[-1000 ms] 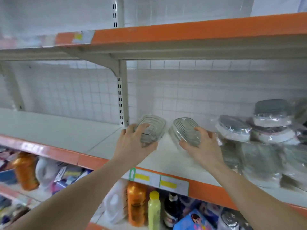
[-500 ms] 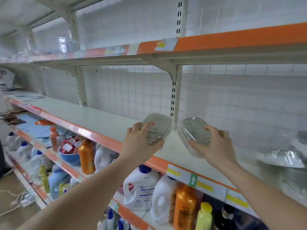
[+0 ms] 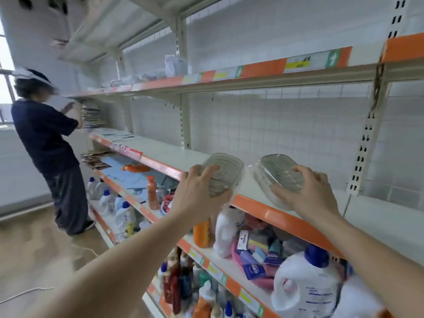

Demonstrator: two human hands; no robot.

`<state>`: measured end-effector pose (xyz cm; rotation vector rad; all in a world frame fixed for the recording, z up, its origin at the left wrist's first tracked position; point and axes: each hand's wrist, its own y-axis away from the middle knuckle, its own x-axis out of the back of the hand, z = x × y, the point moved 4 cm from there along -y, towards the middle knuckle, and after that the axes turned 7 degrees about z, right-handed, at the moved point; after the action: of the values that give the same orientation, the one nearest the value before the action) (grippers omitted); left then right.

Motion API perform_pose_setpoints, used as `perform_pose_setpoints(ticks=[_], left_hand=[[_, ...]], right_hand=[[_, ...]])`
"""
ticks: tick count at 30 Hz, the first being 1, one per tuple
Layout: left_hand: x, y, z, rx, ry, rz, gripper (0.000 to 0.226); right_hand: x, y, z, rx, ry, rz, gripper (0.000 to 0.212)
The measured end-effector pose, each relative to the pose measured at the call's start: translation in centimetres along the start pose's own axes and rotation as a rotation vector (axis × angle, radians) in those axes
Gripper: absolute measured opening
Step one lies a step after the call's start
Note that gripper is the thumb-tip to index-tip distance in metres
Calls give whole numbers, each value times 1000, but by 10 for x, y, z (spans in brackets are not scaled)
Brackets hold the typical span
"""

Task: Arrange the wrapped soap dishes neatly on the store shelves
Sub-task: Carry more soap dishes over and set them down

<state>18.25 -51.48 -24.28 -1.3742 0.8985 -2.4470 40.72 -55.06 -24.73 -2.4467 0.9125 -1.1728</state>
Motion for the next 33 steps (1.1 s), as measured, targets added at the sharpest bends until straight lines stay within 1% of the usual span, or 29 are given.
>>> perform_pose_setpoints(ticks=[5,10,19,26,31,33], left_hand=[[13,-28,-74,49,-20,-1,68],[7,-59,-132,83,-65,-3,66],[-23,-162,-253,149,-78,14,66],[-43,-244,-351,192,-89,1,65],[-65,-295,-415,158,-61,-41,66],[-74,-321,-442,116,-30,-69,66]], right_hand=[[-62,-18,-49,33,-12,-38,66],[-121,-47,-81,67,-17,-65,68],[-266,-144,-133,149,-40,-138,70],[-376,-213,-176,130,-35,-210,69],[-438,-241,-202,93,2,-192,70],[-464,-252,-211,54,23,-153,71]])
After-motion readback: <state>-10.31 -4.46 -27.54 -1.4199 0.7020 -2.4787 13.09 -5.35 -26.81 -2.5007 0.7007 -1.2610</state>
